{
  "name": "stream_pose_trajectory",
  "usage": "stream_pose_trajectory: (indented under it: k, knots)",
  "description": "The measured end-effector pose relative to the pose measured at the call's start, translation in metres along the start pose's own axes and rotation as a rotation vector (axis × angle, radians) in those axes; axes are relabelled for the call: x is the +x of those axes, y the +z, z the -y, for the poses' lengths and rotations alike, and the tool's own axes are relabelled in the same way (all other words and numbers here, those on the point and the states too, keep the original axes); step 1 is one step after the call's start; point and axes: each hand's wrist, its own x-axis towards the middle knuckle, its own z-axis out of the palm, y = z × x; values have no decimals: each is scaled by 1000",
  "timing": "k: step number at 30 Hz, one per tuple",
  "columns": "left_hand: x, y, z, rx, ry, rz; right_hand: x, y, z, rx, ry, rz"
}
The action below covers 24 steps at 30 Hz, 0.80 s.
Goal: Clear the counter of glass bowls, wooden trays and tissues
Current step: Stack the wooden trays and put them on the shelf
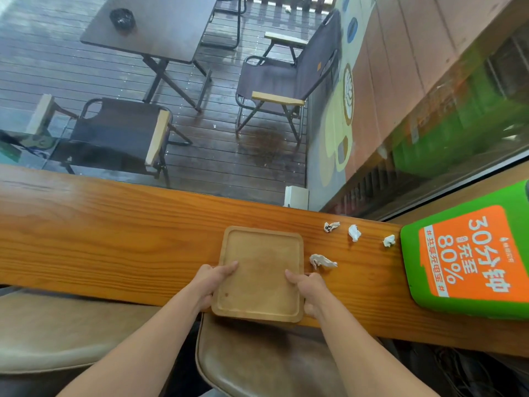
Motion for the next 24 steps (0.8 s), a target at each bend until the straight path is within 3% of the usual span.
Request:
stream_pose_trajectory:
  k: [13,21,24]
  knots:
    - [-73,2,-28,167,239,67,-78,-15,17,78,-227,94]
    - [-118,18,-55,377,498,46,-144,-16,1,260,-419,18]
    - [-133,20,-55,472,517,104,-168,-17,-19,312,-467,-52]
